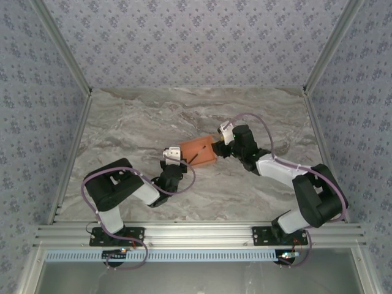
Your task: Fold the paper box
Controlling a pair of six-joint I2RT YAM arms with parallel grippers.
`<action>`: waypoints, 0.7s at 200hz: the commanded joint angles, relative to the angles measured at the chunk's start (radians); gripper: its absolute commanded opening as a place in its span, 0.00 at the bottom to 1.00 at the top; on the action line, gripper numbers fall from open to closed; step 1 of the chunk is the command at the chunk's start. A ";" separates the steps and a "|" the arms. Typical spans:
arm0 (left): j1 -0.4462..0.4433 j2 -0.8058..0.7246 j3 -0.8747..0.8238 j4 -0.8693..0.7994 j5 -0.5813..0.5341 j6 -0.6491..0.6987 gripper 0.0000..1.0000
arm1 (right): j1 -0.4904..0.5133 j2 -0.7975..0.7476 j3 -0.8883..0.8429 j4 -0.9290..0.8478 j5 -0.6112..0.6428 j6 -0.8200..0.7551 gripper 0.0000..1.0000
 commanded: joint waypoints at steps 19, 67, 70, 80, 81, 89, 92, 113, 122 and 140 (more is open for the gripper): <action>-0.010 -0.003 0.004 -0.063 0.022 0.009 0.00 | 0.018 0.019 0.030 0.016 -0.039 -0.034 0.44; -0.010 -0.007 0.004 -0.071 0.021 0.013 0.00 | 0.030 0.016 0.018 0.010 -0.007 -0.018 0.36; -0.010 -0.007 0.002 -0.071 0.021 0.014 0.00 | 0.030 0.016 0.014 0.012 -0.003 -0.016 0.36; -0.011 -0.003 0.001 -0.069 0.019 0.014 0.00 | 0.030 0.017 0.005 0.016 0.009 -0.006 0.36; -0.010 -0.003 0.001 -0.069 0.019 0.014 0.00 | 0.030 0.017 0.005 0.016 0.010 -0.006 0.35; -0.011 0.001 -0.001 -0.067 0.020 0.017 0.00 | 0.031 0.017 -0.003 0.018 0.017 0.001 0.35; -0.011 0.003 -0.001 -0.065 0.019 0.016 0.00 | 0.032 0.016 -0.006 0.020 0.020 0.003 0.35; -0.016 0.016 -0.003 -0.050 0.018 0.035 0.00 | 0.037 0.018 -0.025 0.041 0.024 0.021 0.34; -0.022 0.022 -0.003 -0.039 0.015 0.053 0.00 | 0.041 0.018 -0.028 0.045 0.032 0.023 0.34; -0.033 0.031 0.003 -0.023 0.009 0.090 0.00 | 0.048 0.017 -0.036 0.047 0.043 0.024 0.33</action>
